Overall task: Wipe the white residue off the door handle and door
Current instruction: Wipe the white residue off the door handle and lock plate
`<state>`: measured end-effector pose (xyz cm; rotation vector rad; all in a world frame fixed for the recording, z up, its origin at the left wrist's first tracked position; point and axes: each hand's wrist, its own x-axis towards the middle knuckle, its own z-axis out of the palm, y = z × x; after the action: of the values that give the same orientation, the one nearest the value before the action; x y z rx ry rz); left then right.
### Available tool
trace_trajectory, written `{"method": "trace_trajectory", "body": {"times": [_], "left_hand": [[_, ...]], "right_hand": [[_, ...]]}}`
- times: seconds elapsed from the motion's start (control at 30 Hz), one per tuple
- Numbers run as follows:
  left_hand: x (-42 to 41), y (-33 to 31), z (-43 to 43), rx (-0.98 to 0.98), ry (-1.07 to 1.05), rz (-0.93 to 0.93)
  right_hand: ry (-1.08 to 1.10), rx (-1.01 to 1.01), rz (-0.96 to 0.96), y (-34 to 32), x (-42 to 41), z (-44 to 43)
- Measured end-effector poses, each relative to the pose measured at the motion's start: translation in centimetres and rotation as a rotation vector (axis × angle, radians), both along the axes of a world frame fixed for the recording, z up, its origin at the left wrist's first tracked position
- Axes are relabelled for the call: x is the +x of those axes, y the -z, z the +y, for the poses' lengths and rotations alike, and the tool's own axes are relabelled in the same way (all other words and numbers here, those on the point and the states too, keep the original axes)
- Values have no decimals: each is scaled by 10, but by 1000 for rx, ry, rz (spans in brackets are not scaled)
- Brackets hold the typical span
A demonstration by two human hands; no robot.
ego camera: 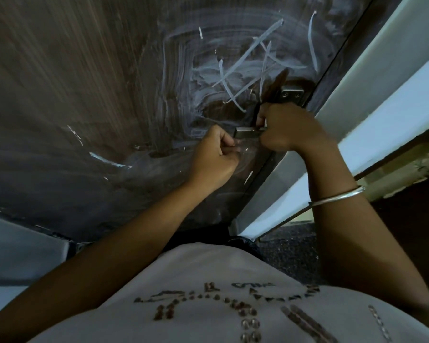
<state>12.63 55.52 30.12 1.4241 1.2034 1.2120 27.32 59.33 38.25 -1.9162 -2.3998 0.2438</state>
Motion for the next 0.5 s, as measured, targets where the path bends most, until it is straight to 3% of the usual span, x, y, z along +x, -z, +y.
{"method": "trace_trajectory", "body": {"times": [0.4, 0.5], "left_hand": [[-1, -2, -3, -17, 59, -98], [-2, -2, -5, -14, 79, -117]], "right_hand": [[-128, -70, 265, 7, -19, 8], [-147, -6, 309, 9, -19, 5]]}}
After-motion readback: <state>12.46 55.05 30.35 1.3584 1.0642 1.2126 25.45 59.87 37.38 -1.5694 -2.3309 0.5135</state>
